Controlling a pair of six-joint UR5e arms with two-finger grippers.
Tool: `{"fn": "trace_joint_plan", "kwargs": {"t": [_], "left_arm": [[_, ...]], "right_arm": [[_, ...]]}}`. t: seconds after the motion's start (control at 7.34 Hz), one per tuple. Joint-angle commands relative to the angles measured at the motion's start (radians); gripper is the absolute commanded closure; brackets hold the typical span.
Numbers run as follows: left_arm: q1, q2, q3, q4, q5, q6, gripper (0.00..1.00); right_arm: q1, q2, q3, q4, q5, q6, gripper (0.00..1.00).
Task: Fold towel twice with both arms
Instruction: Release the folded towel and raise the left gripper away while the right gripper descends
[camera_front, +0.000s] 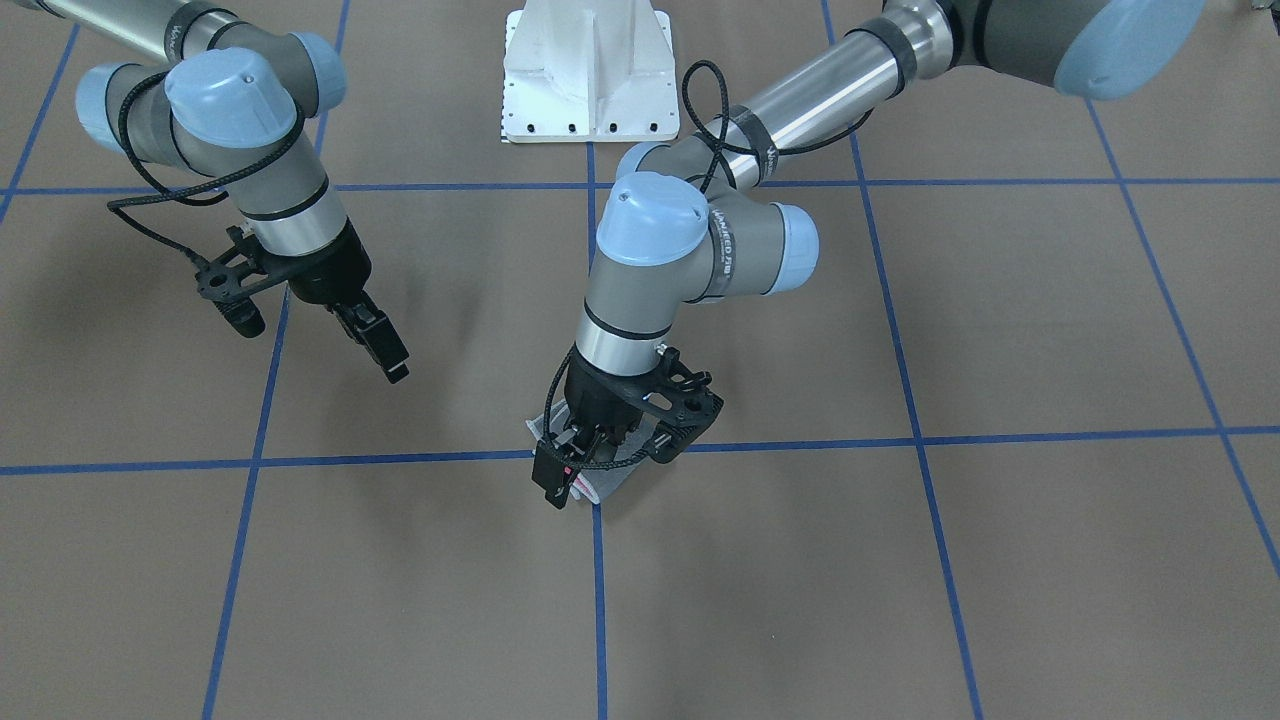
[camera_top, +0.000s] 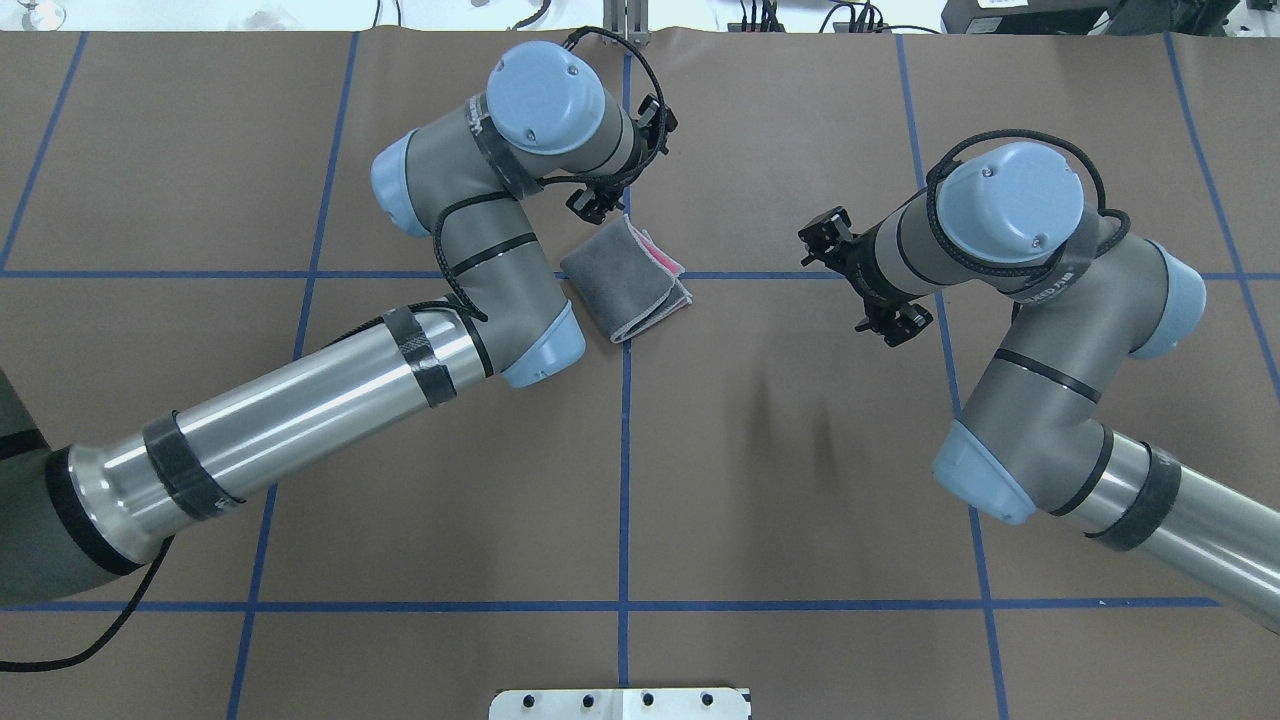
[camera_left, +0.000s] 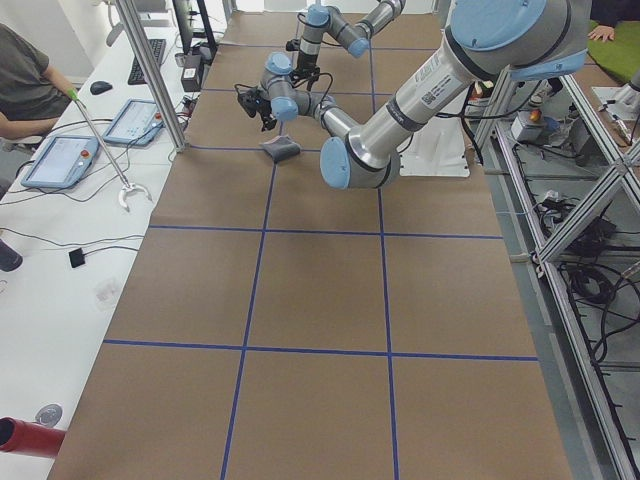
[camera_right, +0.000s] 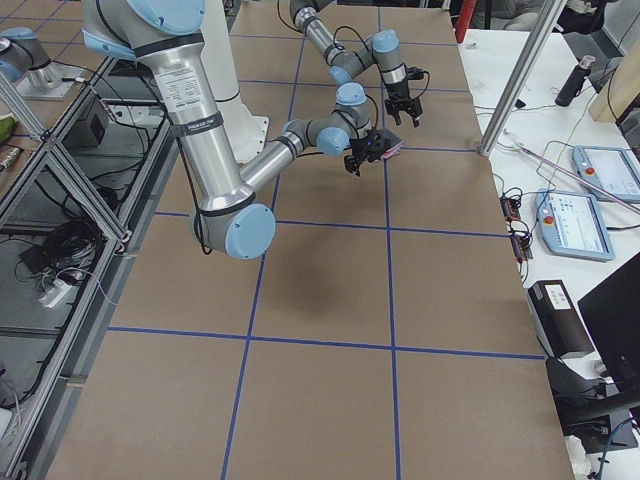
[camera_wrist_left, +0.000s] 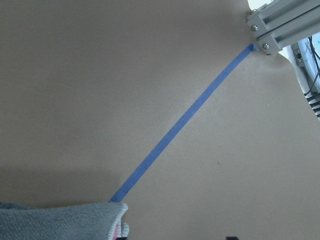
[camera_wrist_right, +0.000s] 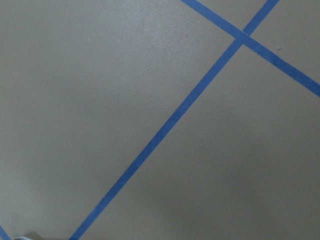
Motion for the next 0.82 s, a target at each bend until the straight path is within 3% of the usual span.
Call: {"fn": "trace_joint_plan", "kwargs": {"t": [0.0,0.27,0.41,0.68], "left_arm": [[-0.046,0.070,-0.092,0.007,-0.115,0.002,0.00],[-0.069,0.287,-0.308,0.006,-0.183,0.052,0.00],[-0.072,0.390,-0.404,0.006,-0.191,0.101,0.00],[-0.132,0.486,-0.473,0.006,-0.260,0.170,0.00]], "right_arm": [[-0.002,0.124,-0.126,0.005,-0.018,0.002,0.00],[-0.015,0.150,-0.267,0.220,-0.039,0.003,0.00],[-0.022,0.201,-0.348,0.262,-0.041,0.031,0.00],[-0.039,0.316,-0.480,0.273,-0.045,0.028,0.05]]}}
